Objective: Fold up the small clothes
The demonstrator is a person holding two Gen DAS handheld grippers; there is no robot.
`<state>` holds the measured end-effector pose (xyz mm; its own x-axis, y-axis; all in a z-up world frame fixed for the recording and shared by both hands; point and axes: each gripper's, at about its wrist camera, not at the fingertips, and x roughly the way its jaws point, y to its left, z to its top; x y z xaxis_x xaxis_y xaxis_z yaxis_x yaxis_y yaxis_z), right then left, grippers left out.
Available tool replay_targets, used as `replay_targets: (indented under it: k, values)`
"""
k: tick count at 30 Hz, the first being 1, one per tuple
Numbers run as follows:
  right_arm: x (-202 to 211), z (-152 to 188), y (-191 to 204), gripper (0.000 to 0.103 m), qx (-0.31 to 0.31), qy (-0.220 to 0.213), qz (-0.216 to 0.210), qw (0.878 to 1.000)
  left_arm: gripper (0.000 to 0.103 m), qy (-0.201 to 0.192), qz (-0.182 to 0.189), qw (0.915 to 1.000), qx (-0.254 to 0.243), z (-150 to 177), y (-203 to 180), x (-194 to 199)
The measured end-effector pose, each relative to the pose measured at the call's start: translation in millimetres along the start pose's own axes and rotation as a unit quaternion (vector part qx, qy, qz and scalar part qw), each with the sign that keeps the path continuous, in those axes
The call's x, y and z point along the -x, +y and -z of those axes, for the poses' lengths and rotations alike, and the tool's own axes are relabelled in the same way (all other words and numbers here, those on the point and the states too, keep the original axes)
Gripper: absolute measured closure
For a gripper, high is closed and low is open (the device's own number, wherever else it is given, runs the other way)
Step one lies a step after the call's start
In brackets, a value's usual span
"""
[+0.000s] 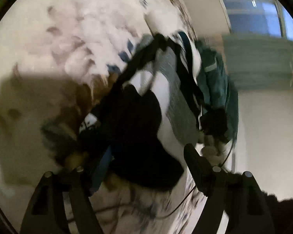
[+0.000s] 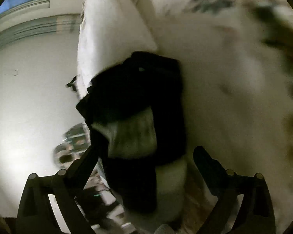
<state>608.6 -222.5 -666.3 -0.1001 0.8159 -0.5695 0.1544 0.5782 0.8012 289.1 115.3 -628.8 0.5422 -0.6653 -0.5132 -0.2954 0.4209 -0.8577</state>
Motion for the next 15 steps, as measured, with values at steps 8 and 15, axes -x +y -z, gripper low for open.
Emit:
replay_targets:
  k: [8, 15]
  values:
    - [-17, -18, 2, 0.001, 0.018, 0.055, -0.001, 0.998, 0.029, -0.022, -0.021, 0.9989, 0.034, 50, 7, 34]
    - [-18, -17, -4, 0.002, 0.016, 0.062, 0.003, 0.998, 0.028, -0.077, -0.023, 0.9931, 0.086, 33, 15, -40]
